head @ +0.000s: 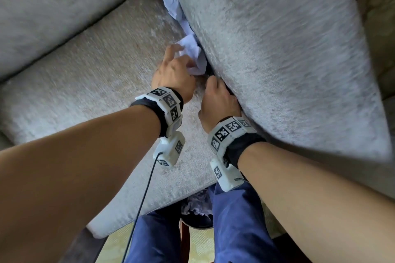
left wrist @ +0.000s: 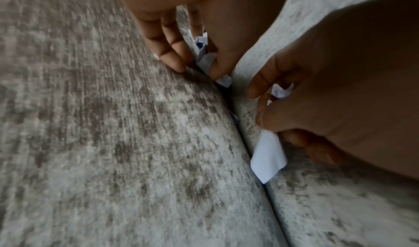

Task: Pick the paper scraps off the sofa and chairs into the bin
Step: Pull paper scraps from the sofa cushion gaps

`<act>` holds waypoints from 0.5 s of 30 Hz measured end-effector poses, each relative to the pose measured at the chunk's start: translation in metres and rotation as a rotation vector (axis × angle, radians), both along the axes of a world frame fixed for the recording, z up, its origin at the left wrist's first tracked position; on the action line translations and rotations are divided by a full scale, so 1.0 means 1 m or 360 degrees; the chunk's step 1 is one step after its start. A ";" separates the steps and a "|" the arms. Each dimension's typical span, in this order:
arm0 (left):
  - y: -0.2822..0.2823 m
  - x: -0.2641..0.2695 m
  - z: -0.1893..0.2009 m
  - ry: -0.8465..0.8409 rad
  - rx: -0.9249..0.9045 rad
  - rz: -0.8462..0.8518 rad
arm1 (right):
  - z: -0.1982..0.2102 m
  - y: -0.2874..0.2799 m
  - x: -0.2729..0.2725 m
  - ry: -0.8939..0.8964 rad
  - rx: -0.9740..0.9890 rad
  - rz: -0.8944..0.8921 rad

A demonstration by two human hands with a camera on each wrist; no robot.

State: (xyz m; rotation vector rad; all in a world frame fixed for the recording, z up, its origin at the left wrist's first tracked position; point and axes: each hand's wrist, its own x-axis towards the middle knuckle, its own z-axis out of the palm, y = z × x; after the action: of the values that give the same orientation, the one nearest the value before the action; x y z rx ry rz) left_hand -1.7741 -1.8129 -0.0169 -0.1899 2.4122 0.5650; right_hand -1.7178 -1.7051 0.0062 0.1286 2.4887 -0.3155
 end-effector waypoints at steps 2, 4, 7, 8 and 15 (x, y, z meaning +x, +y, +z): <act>0.000 -0.001 0.000 0.0012 -0.0045 -0.0038 | -0.001 -0.001 -0.001 -0.0014 -0.0014 -0.0015; -0.001 0.000 -0.001 0.0014 -0.0074 -0.0059 | -0.002 -0.001 -0.001 -0.0023 -0.0019 -0.0021; -0.003 0.001 -0.004 0.0008 -0.0122 -0.0111 | -0.001 -0.001 -0.002 -0.0027 -0.0014 -0.0027; -0.004 0.001 -0.004 0.0005 -0.0128 -0.0133 | -0.001 -0.002 -0.002 -0.0035 -0.0010 -0.0024; -0.010 0.015 0.001 0.0052 -0.0075 -0.0155 | 0.000 -0.003 -0.003 -0.0120 -0.0053 -0.0029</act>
State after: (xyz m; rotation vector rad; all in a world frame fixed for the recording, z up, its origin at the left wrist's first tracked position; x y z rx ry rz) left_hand -1.7593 -1.8229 -0.0155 -0.0832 2.4530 0.4706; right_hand -1.7211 -1.7077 0.0061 0.1470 2.4079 -0.3536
